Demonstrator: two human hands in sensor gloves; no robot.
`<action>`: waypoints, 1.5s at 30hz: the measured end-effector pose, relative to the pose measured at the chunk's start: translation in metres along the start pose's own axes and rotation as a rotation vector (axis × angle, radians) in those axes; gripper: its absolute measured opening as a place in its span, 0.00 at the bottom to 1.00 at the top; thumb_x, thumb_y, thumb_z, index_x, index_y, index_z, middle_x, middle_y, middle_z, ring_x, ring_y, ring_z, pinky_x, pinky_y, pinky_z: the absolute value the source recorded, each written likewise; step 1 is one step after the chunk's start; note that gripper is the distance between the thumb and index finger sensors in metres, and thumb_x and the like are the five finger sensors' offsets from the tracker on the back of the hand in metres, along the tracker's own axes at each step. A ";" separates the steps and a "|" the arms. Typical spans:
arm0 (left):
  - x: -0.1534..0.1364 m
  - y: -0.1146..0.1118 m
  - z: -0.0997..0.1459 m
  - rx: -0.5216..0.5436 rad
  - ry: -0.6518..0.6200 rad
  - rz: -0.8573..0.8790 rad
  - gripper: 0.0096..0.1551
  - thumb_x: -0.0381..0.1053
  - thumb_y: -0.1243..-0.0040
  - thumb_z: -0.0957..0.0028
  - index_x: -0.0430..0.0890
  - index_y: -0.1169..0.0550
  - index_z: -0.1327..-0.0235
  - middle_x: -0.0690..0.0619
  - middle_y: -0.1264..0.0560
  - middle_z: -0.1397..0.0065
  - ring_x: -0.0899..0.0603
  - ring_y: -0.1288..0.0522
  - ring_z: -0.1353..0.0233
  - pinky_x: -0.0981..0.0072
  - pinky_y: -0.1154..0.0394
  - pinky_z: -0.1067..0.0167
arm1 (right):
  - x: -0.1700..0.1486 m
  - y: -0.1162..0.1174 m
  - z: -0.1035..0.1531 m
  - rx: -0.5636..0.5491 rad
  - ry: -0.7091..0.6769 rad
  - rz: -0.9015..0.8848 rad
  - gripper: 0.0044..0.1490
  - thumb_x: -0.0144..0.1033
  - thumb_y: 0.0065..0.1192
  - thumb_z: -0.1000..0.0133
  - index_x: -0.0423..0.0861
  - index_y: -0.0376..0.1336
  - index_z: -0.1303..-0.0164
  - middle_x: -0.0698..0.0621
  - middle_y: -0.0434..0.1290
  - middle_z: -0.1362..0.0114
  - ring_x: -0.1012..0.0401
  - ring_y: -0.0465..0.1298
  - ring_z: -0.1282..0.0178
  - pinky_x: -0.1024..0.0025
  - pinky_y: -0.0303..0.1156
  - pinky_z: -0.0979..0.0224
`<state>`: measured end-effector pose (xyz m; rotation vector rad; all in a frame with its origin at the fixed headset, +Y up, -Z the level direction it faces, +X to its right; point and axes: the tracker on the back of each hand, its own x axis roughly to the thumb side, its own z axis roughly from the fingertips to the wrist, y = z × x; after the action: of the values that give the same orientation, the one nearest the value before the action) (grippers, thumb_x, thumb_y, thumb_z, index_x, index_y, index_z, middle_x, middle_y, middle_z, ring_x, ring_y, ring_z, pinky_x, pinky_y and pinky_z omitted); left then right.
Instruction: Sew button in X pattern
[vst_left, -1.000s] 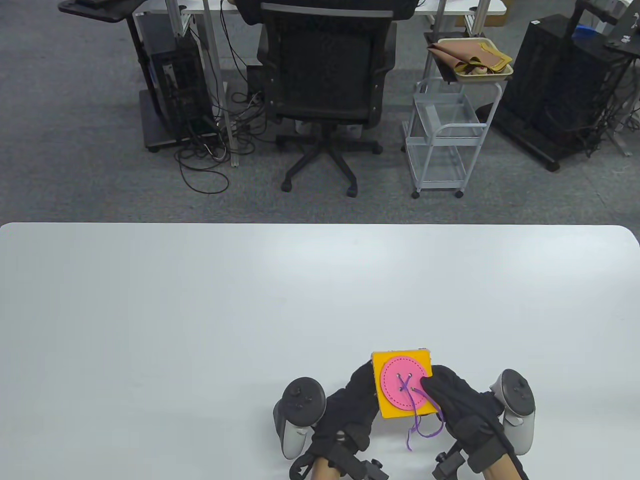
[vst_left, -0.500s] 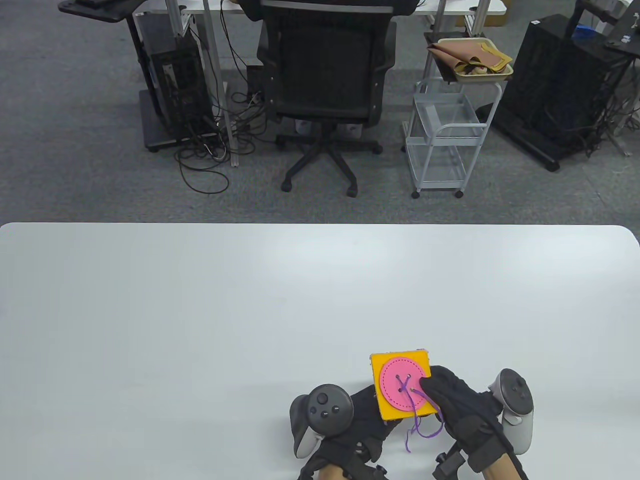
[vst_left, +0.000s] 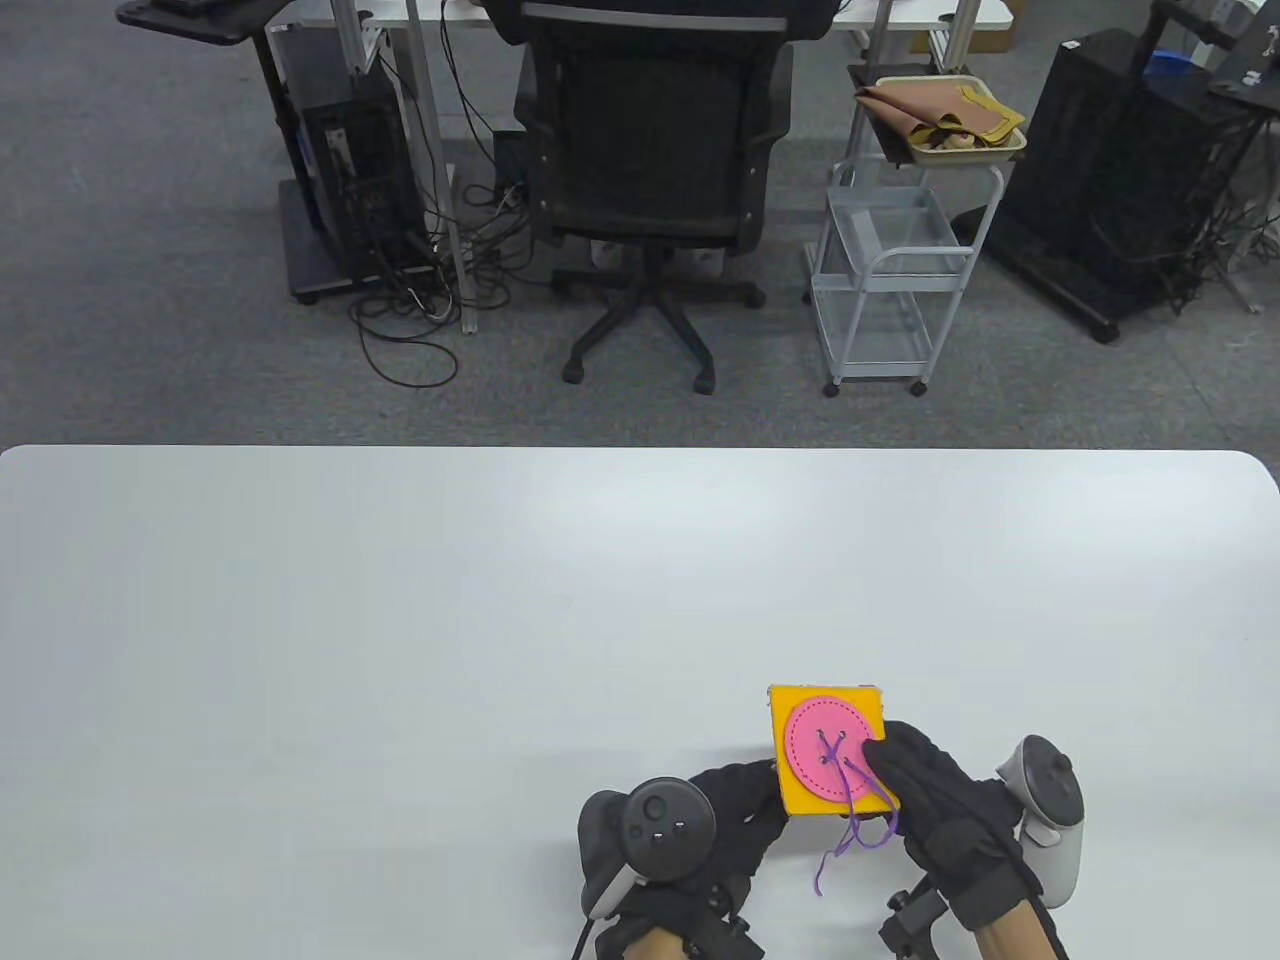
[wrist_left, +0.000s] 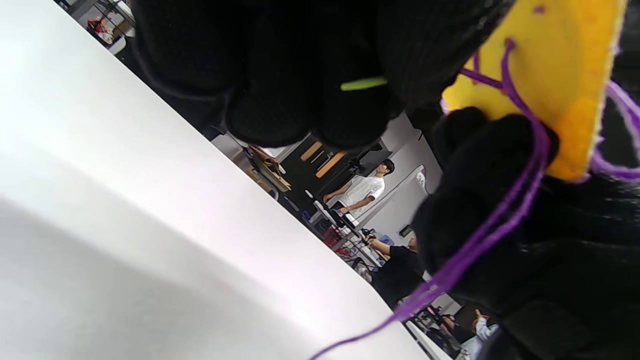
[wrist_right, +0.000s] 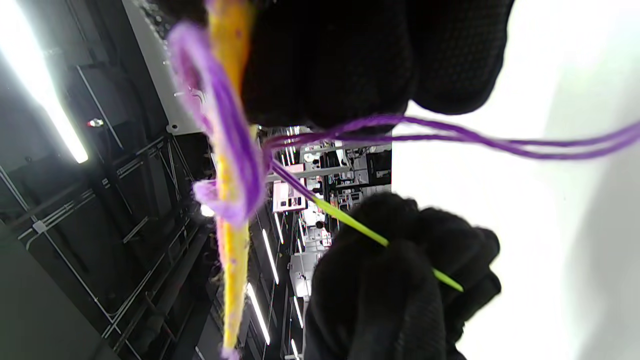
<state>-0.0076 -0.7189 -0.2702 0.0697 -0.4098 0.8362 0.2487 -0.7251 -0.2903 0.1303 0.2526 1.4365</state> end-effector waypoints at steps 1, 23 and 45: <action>-0.002 0.000 0.000 -0.003 0.009 -0.005 0.21 0.50 0.36 0.47 0.49 0.19 0.41 0.53 0.15 0.44 0.42 0.16 0.42 0.44 0.22 0.44 | 0.001 -0.002 0.000 -0.018 -0.004 0.013 0.28 0.46 0.55 0.41 0.43 0.61 0.36 0.51 0.76 0.52 0.62 0.77 0.54 0.55 0.72 0.33; -0.055 0.010 0.003 -0.133 0.353 -0.176 0.21 0.48 0.38 0.47 0.46 0.19 0.41 0.50 0.15 0.46 0.41 0.15 0.45 0.46 0.21 0.48 | 0.004 -0.014 0.001 -0.036 -0.009 -0.084 0.28 0.46 0.55 0.40 0.43 0.61 0.36 0.51 0.76 0.52 0.62 0.77 0.54 0.55 0.72 0.33; -0.065 0.020 0.009 -0.072 0.493 -0.123 0.25 0.48 0.38 0.47 0.43 0.23 0.37 0.51 0.16 0.48 0.41 0.16 0.48 0.45 0.22 0.49 | 0.008 -0.018 0.003 -0.051 -0.013 -0.095 0.27 0.46 0.55 0.40 0.43 0.61 0.36 0.51 0.76 0.52 0.62 0.77 0.54 0.56 0.72 0.33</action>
<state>-0.0640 -0.7538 -0.2885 -0.1749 0.0294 0.6874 0.2674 -0.7196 -0.2919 0.0847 0.2090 1.3462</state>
